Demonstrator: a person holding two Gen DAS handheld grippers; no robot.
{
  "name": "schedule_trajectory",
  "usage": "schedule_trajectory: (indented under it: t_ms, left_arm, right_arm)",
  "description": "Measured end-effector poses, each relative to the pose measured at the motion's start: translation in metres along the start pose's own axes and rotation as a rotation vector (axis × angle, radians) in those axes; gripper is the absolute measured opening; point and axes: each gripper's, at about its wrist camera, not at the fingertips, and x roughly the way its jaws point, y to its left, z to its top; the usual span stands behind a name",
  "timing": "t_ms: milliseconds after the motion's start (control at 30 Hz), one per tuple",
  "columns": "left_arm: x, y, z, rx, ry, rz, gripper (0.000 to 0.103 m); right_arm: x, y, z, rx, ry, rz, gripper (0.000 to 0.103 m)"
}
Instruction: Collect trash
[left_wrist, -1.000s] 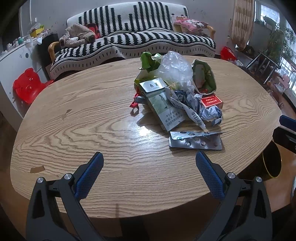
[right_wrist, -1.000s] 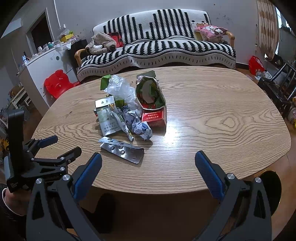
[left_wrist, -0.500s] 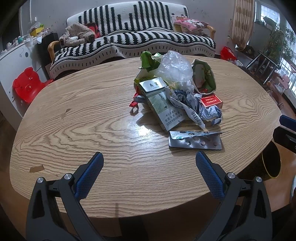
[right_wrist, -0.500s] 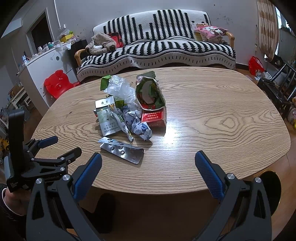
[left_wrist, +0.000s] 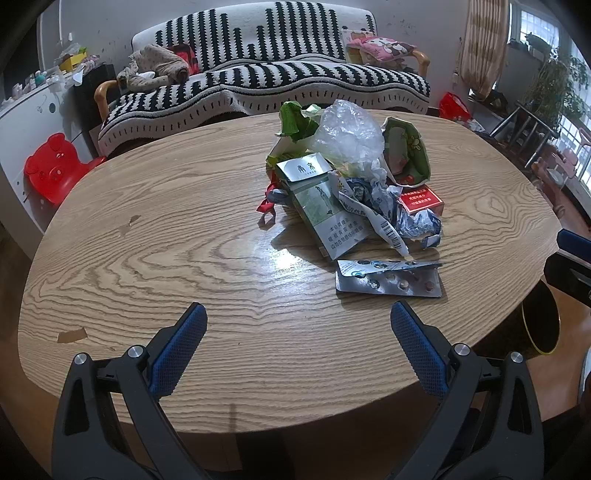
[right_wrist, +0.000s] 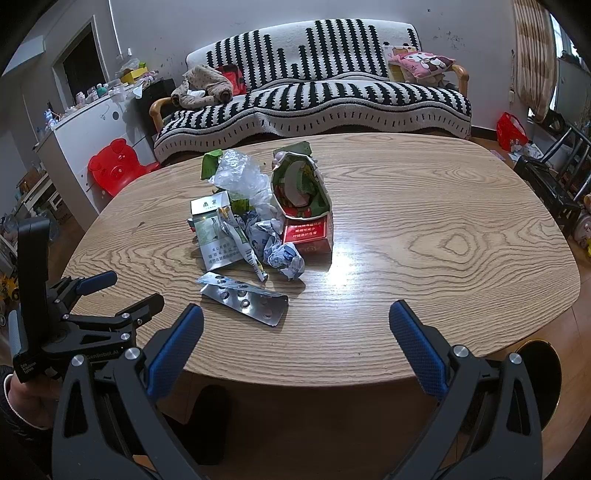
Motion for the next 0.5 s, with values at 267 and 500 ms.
schedule_trajectory:
  t_ms: [267,500]
  left_arm:
    - [0.0001,-0.0007,-0.0007,0.000,0.001,-0.001,0.097]
    - [0.0007,-0.0013,-0.0014,0.001,0.004,-0.004,0.097]
  right_arm:
    - [-0.0004,0.0002,0.0000,0.001,-0.001,0.000,0.097]
    - [-0.0008,0.0002,0.0000,0.000,-0.004,0.001,0.097]
